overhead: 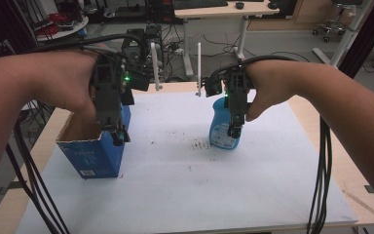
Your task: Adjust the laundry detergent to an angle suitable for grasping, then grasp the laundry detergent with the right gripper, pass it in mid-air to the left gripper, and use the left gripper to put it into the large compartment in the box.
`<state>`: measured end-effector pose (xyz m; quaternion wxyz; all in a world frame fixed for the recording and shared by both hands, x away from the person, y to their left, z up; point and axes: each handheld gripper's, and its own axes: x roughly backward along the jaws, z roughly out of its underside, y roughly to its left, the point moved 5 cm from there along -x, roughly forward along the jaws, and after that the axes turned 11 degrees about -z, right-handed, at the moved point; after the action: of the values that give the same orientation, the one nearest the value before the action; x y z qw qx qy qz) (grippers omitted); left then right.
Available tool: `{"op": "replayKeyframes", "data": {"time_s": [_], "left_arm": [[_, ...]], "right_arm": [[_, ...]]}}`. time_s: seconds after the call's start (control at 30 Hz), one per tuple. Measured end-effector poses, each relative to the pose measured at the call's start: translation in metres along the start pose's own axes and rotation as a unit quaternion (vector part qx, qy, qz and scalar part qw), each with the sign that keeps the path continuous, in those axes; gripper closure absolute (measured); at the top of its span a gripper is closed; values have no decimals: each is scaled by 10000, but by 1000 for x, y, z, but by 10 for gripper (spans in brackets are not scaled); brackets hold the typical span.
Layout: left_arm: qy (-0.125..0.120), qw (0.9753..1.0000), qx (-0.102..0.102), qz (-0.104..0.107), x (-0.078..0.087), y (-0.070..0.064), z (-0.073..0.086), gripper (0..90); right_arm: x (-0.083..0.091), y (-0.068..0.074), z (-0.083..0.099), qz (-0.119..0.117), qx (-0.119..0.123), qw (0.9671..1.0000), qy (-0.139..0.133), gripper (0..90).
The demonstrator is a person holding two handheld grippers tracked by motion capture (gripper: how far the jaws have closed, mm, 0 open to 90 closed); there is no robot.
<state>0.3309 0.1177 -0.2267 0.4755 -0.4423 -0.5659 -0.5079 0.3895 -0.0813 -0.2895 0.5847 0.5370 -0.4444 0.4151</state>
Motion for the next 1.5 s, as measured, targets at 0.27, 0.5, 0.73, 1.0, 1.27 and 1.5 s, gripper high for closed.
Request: {"op": "replayKeyframes", "data": {"time_s": [0.27,0.5,0.73,1.0,1.27,1.5], "left_arm": [[-14,10000,-24,-23,2,0,0,17],[17,10000,-47,29,-2,2,-3,17],[-7,10000,-27,21,-4,5,-4,17],[4,10000,1,38,-6,7,-5,17],[18,10000,-45,40,-6,6,-9,17],[7,10000,-36,44,-6,7,-9,17]], "right_arm": [[2,-1,0,23,-7,10000,-33,23],[0,-1,3,-3,-30,10000,-24,23],[-2,-2,6,-33,-26,10000,-41,22],[-2,-1,9,-25,0,9999,-143,22],[-3,0,13,-3,-41,9989,-468,22],[6,3,24,111,-5,9924,-1225,22]]}}
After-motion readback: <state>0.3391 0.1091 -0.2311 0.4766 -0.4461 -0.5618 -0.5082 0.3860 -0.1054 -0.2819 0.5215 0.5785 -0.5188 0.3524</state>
